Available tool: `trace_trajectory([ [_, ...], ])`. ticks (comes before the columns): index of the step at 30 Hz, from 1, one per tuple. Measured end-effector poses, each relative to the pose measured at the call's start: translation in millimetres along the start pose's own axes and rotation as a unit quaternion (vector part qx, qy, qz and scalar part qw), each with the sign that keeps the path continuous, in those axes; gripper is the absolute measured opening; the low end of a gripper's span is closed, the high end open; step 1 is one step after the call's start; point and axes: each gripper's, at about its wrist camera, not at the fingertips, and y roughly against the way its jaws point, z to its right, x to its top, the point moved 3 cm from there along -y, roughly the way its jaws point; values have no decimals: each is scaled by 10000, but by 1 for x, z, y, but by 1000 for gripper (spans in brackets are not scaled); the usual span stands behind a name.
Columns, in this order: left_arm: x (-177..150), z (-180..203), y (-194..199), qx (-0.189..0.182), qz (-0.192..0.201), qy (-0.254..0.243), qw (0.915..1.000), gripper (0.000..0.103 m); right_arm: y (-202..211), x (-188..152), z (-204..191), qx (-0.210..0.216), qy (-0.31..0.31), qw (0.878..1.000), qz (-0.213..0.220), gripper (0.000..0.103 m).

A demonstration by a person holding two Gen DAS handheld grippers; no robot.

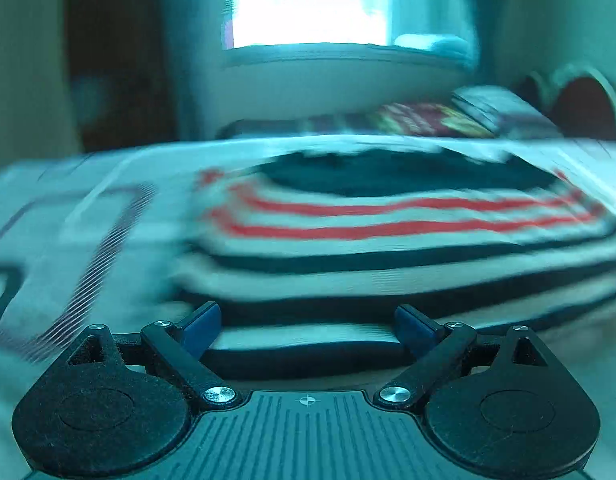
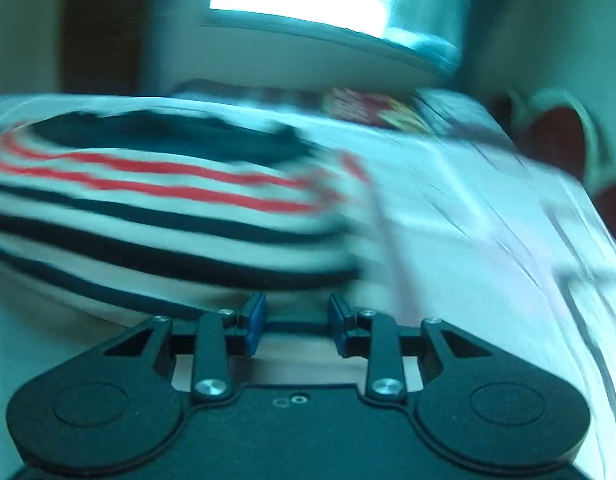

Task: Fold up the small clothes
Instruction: 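Smooth the folded sweater flat with both tools open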

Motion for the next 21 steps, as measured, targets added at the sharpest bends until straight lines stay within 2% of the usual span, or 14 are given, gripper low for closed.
trace_trajectory([
  [1, -1, -8, 1, -118, 8, 73, 9999, 93, 1, -3, 12, 244, -176, 9995, 23, 29],
  [2, -1, -8, 1, -22, 32, 19, 10000, 94, 2, -3, 14, 272, -154, 9995, 22, 29],
  [3, 0, -5, 0, 110, 12, -68, 9999, 94, 1, -2, 9, 200, -14, 9998, 2, 29],
  [6, 1, -9, 1, 99, 16, 51, 9999, 94, 1, 1, 2, 95, 191, 9998, -36, 31],
  [7, 0, -14, -2, 169, -43, 121, 9998, 94, 5, 4, 4, 118, 103, 9999, -10, 30],
  [9, -1, -28, -5, 52, -205, 557, 9982, 94, 14, 8, 8, 81, -26, 9998, 184, 36],
  [11, 7, -34, 5, 288, 82, 695, 9971, 94, 17, 14, 9, 173, -107, 9993, 314, 35],
  [13, 15, -30, 11, 337, 343, 690, 9965, 93, 18, 22, 7, 276, -179, 9981, 523, 34],
  [15, 22, -17, 9, 339, 487, 436, 9973, 94, 15, 30, 3, 353, -209, 9969, 675, 33],
  [17, 25, -3, -3, 445, 382, 63, 9983, 94, 8, 36, -4, 427, -211, 9966, 678, 31],
  [18, 24, 1, -16, 605, 155, -88, 9980, 94, 3, 36, -8, 430, -155, 9970, 622, 31],
  [19, 21, -1, -31, 746, -185, -88, 9970, 94, -7, 35, -10, 327, -66, 9984, 454, 32],
  [20, 21, -8, -36, 685, -238, 164, 9972, 101, -21, 30, -12, 157, 56, 9998, 123, 33],
  [21, 22, -16, -40, 659, -389, 429, 9961, 103, -25, 26, -12, 180, 133, 9996, 157, 34],
])
